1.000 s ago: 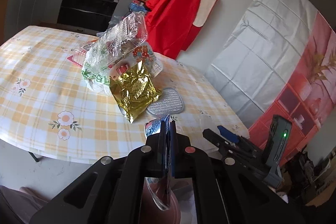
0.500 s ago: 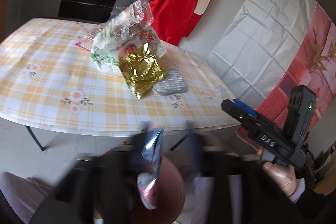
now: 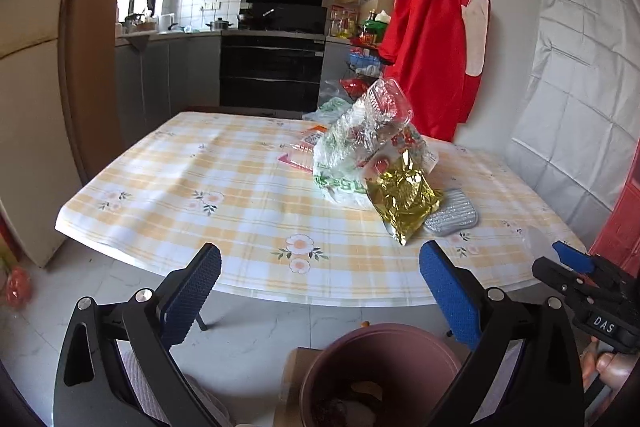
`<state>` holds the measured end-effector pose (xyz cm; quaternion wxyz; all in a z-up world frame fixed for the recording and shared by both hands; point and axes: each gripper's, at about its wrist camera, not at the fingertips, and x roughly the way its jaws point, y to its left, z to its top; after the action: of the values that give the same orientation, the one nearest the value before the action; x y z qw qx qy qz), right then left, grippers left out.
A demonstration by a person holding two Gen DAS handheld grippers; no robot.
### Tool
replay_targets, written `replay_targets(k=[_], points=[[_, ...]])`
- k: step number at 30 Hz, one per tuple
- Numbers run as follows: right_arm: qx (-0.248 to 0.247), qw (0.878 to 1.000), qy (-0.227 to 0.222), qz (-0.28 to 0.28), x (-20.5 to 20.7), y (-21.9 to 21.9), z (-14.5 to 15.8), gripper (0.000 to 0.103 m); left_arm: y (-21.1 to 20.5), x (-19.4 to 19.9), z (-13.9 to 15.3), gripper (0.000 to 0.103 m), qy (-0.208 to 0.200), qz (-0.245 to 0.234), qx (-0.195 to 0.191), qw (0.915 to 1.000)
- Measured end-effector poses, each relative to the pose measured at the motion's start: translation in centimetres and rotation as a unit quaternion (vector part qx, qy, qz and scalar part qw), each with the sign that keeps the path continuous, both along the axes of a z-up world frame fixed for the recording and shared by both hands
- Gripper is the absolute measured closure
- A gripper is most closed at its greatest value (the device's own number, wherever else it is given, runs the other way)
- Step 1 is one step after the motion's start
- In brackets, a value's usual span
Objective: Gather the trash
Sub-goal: 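Carry the packet and lid over the pink bin and release both, then reach the left tool to the gold foil wrapper and grasp it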
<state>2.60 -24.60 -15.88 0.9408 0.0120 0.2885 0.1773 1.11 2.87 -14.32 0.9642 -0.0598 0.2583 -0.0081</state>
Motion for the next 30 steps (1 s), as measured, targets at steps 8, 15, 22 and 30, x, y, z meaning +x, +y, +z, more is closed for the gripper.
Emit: replay_targets(k=[8, 15, 22, 30], points=[[-0.004, 1.0, 0.007, 0.019, -0.2, 1.3, -0.3, 0.037, 0.6, -0.5, 0.3, 0.006, -0.012, 0.008, 0.004, 0.9999], [0.017, 0.999, -0.003, 0.044, -0.8, 2.2, -0.1, 0.006, 0.6, -0.3, -0.1, 0.006, -0.005, 0.015, 0.006, 0.9999], [0.01, 1.0, -0.023, -0.005, -0.7, 1.5, 0.1, 0.006, 0.5, -0.3, -0.2, 0.006, -0.003, 0.015, 0.011, 0.9998], [0.004, 0.998, -0.008, -0.059, 0.8, -0.3, -0.7, 0.006, 0.3, 0.1, -0.8, 0.006, -0.002, 0.01, 0.016, 0.9998]])
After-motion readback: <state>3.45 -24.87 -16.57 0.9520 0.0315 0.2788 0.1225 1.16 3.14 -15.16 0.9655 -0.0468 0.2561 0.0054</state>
